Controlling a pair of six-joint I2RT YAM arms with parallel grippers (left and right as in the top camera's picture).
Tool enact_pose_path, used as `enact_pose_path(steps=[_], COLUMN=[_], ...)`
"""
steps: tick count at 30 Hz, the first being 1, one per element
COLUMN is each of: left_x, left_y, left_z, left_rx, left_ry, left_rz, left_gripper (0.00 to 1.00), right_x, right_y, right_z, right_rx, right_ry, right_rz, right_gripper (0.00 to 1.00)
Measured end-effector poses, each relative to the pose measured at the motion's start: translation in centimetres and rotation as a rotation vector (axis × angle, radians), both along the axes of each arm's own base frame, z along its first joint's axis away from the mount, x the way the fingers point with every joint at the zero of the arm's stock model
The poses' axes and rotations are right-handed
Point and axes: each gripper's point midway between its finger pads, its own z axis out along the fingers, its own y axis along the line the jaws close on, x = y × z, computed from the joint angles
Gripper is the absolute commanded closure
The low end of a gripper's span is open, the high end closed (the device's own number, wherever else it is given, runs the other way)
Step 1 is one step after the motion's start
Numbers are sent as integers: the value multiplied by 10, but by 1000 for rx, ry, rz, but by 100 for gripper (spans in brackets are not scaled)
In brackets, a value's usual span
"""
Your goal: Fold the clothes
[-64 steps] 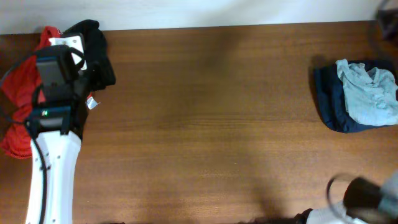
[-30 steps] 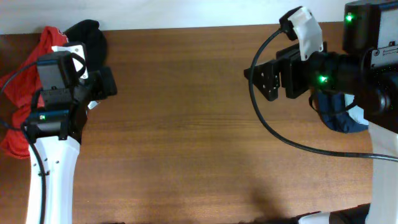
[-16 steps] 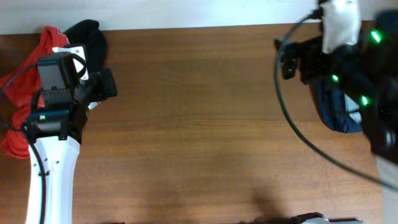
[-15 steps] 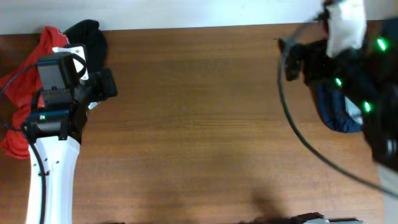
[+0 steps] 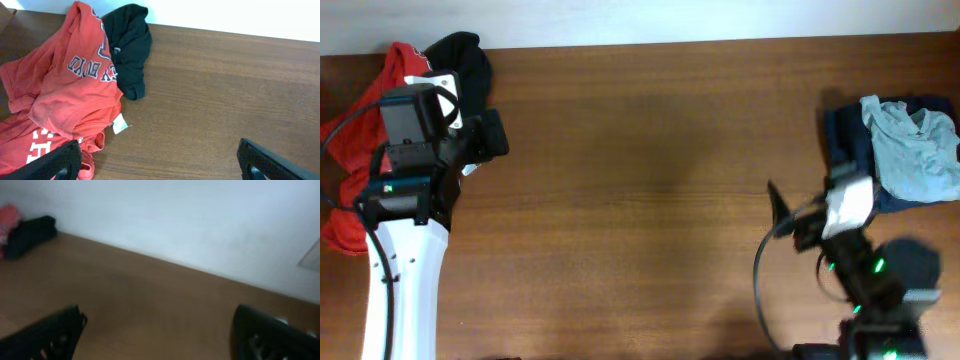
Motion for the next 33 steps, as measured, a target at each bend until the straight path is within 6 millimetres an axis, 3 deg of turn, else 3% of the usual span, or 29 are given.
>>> enact_pose_path(steps=[8,12,18,33], left_x=[0,0,0,0], left_y=[0,0,0,0], left_z=[0,0,0,0], left_rx=[0,0,0,0], left_ry=[0,0,0,0], left_rz=[0,0,0,0], left_gripper=[1,1,1,1], right_x=[-17,-20,-25,-25], right_y=[2,2,2,2], right_z=[-92,-122,-136,-133], right_rx=[-4,-3,-5,-9], right_ry=[-33,-6,-33,-83], right_rz=[4,4,5,1], right_gripper=[1,1,1,1])
